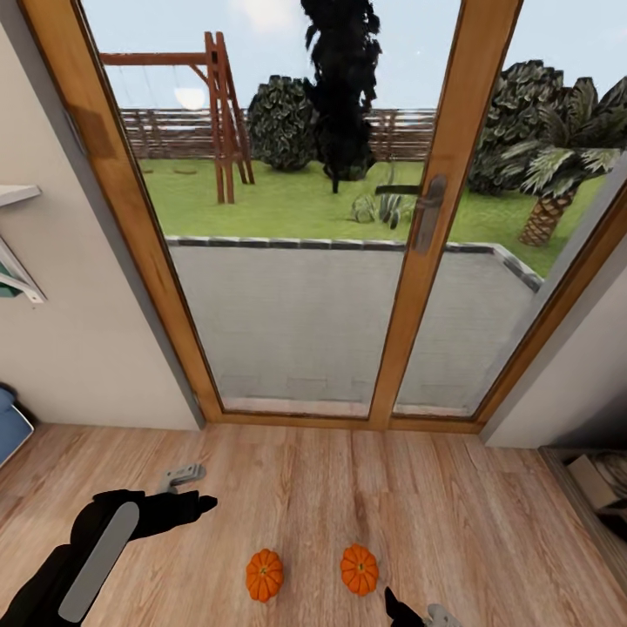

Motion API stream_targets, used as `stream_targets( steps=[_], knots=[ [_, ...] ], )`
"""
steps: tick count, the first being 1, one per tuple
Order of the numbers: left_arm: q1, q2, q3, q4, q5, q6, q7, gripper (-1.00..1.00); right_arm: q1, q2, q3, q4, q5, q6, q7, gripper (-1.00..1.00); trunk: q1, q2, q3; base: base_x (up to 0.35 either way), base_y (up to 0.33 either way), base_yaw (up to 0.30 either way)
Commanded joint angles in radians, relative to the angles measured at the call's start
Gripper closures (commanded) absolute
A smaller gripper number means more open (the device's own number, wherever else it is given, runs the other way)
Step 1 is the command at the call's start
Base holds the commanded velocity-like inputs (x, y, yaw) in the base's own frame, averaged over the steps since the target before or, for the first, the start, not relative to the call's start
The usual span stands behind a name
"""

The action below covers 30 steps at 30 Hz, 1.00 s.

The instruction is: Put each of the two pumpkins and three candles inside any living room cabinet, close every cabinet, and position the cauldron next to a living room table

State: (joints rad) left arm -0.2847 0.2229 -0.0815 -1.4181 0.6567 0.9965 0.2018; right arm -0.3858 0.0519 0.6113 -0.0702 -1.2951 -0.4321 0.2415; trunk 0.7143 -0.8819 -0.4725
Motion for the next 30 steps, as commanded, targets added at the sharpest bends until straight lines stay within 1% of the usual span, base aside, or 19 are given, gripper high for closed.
stream_targets(
  steps=[1,23,24,27,30],
  knots=[
    [-0.001,0.001,-0.003,-0.001,0.011,0.002,0.011,-1.0,-0.001,0.001,0.004,0.002,-0.011,-0.004,0.008,-1.0,0.004,-0.008,-0.004,0.0,0.0,0.0],
    [-0.001,-0.006,-0.009,-0.001,0.007,0.002,0.011,-1.0,-0.001,0.003,0.005,0.003,-0.01,-0.005,0.007,-1.0,0.088,-0.162,-0.073,0.0,0.0,0.0],
    [-0.001,-0.006,-0.012,-0.001,0.007,0.002,0.01,-1.0,-0.001,0.003,0.005,0.003,-0.01,-0.005,0.008,-1.0,0.092,-0.169,-0.076,0.0,0.0,0.0],
    [-0.001,-0.006,-0.039,-0.001,0.007,0.002,0.011,-1.0,-0.001,0.003,0.005,0.003,-0.01,-0.005,0.008,-1.0,0.104,-0.19,-0.086,0.0,0.0,0.0],
    [-0.001,-0.009,-0.053,-0.001,0.008,0.001,0.011,-1.0,-0.001,0.003,0.005,0.003,-0.01,-0.005,0.008,-1.0,0.115,-0.211,-0.095,0.0,0.0,0.0]
  ],
)
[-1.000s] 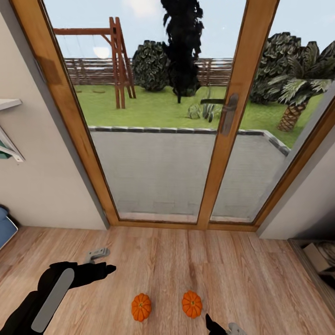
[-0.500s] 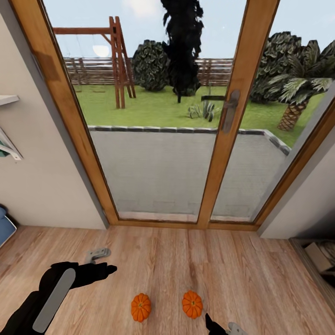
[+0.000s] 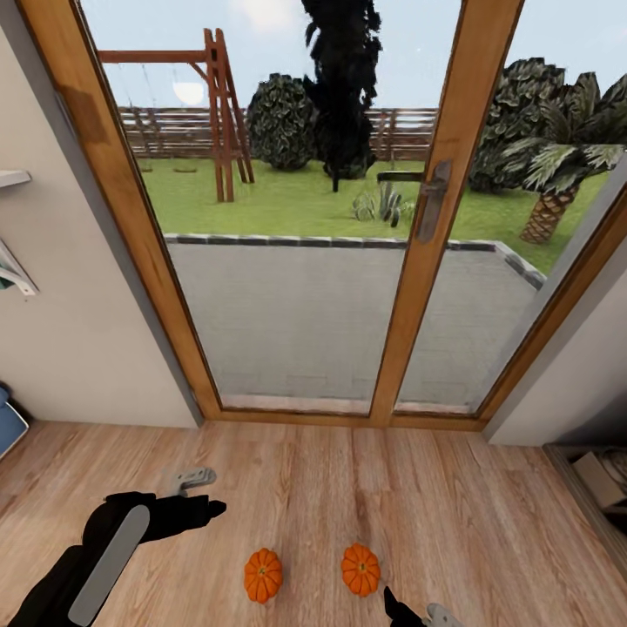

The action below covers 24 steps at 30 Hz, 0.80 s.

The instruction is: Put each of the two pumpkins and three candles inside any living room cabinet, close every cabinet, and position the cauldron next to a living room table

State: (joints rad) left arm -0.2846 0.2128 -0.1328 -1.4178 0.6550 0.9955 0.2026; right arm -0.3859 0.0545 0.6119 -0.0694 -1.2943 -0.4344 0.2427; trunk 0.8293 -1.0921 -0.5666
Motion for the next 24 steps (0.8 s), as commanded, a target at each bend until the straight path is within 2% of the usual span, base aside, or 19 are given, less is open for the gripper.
stream_targets(
  steps=[1,10,19,24],
  knots=[
    [-0.001,0.0,-0.007,-0.001,0.01,0.002,0.01,-1.0,-0.001,0.0,0.004,0.002,-0.011,-0.003,0.007,-1.0,0.004,-0.008,-0.004,0.0,0.0,0.0],
    [-0.001,-0.004,-0.018,0.0,0.012,0.002,0.009,-1.0,-0.001,-0.007,0.003,0.011,-0.015,-0.003,0.002,-1.0,0.038,-0.071,-0.032,0.0,0.0,0.0],
    [0.0,-0.004,-0.051,0.0,0.012,0.001,0.006,-1.0,-0.001,-0.011,0.005,0.013,-0.013,-0.001,0.007,-1.0,0.073,-0.134,-0.061,0.0,0.0,0.0],
    [0.0,-0.004,-0.074,-0.001,0.063,0.001,0.007,-1.0,-0.001,-0.024,0.0,0.003,-0.024,0.026,0.062,-1.0,0.092,-0.169,-0.076,0.0,0.0,0.0]
  ],
)
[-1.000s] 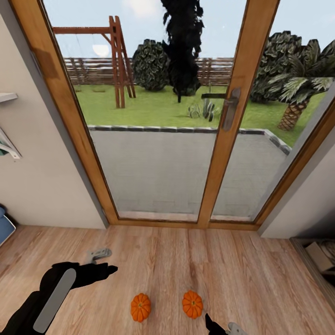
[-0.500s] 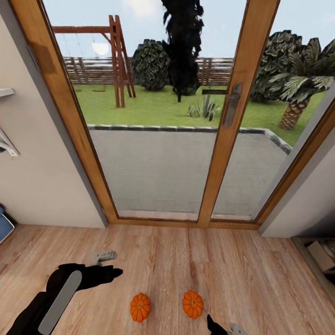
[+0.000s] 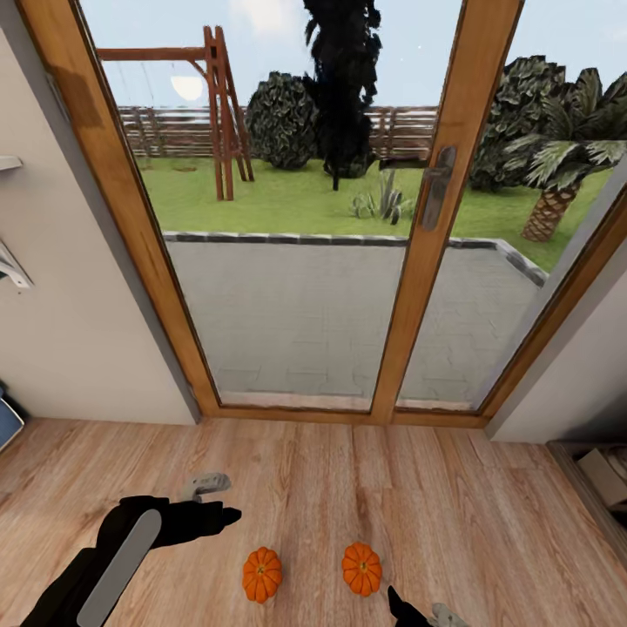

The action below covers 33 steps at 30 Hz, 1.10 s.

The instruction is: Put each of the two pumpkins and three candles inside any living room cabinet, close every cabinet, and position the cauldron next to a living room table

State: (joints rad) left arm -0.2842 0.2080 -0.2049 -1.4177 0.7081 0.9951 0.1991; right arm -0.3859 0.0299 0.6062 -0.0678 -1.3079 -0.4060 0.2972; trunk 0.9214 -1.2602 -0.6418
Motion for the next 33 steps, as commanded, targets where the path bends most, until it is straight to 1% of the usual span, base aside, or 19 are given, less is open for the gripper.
stream_targets(
  steps=[1,2,3,5,9,11,14,16,19,22,25,28,33],
  knots=[
    [-0.001,0.002,-0.008,-0.001,0.02,0.002,0.011,-1.0,-0.001,-0.009,0.005,0.001,-0.024,0.015,0.031,-1.0,0.004,-0.008,-0.004,0.0,0.0,0.0],
    [-0.001,0.004,-0.014,-0.002,0.028,0.002,0.01,-1.0,-0.001,-0.03,0.003,-0.001,-0.053,0.054,0.065,-1.0,0.008,-0.015,-0.007,0.0,0.0,0.0],
    [-0.001,0.005,-0.015,-0.002,0.032,0.002,0.01,-1.0,-0.002,-0.045,0.002,-0.001,-0.07,0.079,0.08,-1.0,0.012,-0.022,-0.01,0.0,0.0,0.0],
    [-0.001,0.007,-0.014,-0.003,0.046,0.002,0.01,-1.0,-0.003,-0.068,0.0,-0.002,-0.091,0.111,0.095,-1.0,0.019,-0.036,-0.017,0.0,0.0,0.0],
    [-0.001,0.009,-0.02,-0.003,0.079,0.002,0.011,-1.0,-0.007,-0.084,0.0,-0.003,-0.103,0.134,0.105,-1.0,0.035,-0.064,-0.029,0.0,0.0,0.0],
    [-0.001,0.01,-0.021,-0.003,0.084,0.002,0.011,-1.0,-0.011,-0.091,-0.001,-0.003,-0.105,0.139,0.106,-1.0,0.042,-0.078,-0.035,0.0,0.0,0.0],
    [-0.001,0.011,-0.021,-0.002,0.087,0.002,0.011,-1.0,-0.026,-0.097,-0.001,-0.003,-0.107,0.142,0.106,-1.0,0.054,-0.099,-0.045,0.0,0.0,0.0],
    [-0.001,0.014,-0.016,-0.003,0.088,0.003,0.01,-1.0,-0.07,-0.1,0.0,-0.01,-0.107,0.148,0.107,-1.0,0.061,-0.113,-0.051,0.0,0.0,0.0],
    [-0.001,0.022,-0.013,-0.003,0.091,0.003,0.01,-1.0,-0.087,-0.1,0.0,-0.034,-0.107,0.171,0.107,-1.0,0.073,-0.134,-0.06,0.0,0.0,0.0],
    [-0.001,0.026,-0.021,-0.005,0.112,0.003,0.01,-1.0,-0.104,-0.101,0.0,-0.069,-0.106,0.193,0.106,-1.0,0.084,-0.155,-0.07,0.0,0.0,0.0],
    [-0.001,0.028,-0.022,-0.004,0.126,0.003,0.01,-1.0,-0.142,-0.101,0.0,-0.084,-0.104,0.231,0.095,-1.0,0.096,-0.176,-0.079,0.0,0.0,0.0],
    [-0.001,0.028,-0.022,-0.005,0.129,0.004,0.01,-1.0,-0.152,-0.1,0.0,-0.084,-0.102,0.246,0.093,-1.0,0.107,-0.197,-0.089,0.0,0.0,0.0],
    [-0.001,0.03,-0.022,-0.011,0.13,0.005,0.01,-1.0,-0.154,-0.101,0.001,-0.082,-0.098,0.25,0.095,-1.0,0.127,-0.232,-0.104,0.0,0.0,0.0]
  ],
)
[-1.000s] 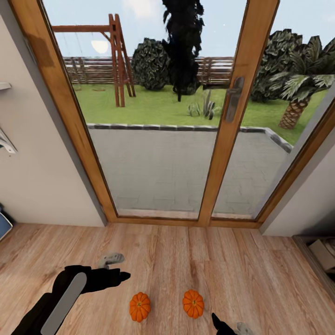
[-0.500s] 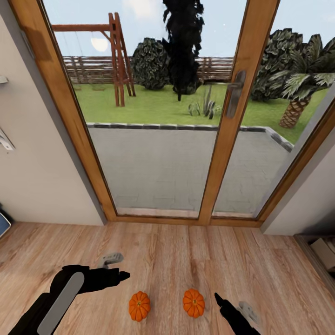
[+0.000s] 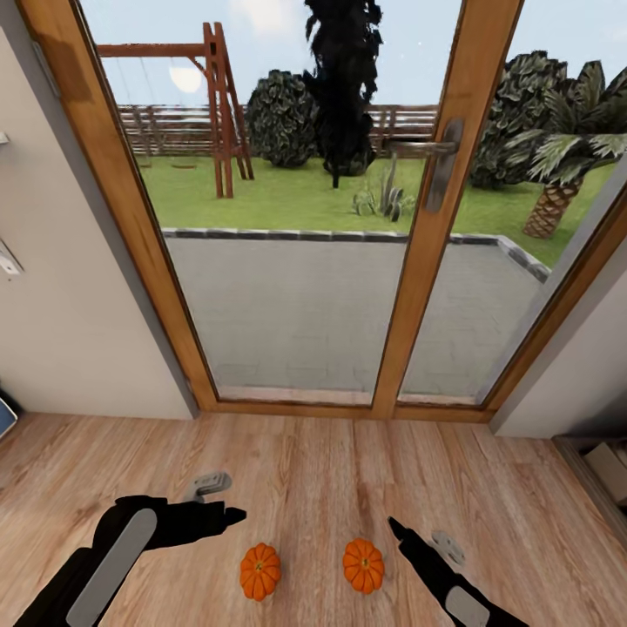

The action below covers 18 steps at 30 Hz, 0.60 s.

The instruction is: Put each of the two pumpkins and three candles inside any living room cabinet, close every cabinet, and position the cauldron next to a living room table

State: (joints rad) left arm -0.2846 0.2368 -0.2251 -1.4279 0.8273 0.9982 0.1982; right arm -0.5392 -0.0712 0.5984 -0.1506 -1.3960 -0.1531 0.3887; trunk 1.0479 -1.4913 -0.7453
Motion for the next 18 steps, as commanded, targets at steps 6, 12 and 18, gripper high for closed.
stream_targets(
  steps=[6,12,18],
  knots=[
    [0.001,0.024,-0.006,-0.035,0.089,0.005,0.009,-1.0,-0.001,-0.001,0.01,-0.005,-0.007,0.009,0.016,-1.0,0.023,-0.043,-0.02,0.0,0.0,0.0],
    [0.003,0.212,-0.063,-0.097,0.456,0.005,0.009,-1.0,-0.005,0.0,0.016,-0.006,-0.005,0.025,0.018,-1.0,0.046,-0.085,-0.038,0.0,0.0,0.0],
    [0.001,0.379,-0.041,-0.1,0.665,0.005,0.009,-1.0,-0.006,0.0,0.015,-0.006,-0.006,0.027,0.016,-1.0,0.069,-0.127,-0.057,0.0,0.0,0.0]
  ],
)
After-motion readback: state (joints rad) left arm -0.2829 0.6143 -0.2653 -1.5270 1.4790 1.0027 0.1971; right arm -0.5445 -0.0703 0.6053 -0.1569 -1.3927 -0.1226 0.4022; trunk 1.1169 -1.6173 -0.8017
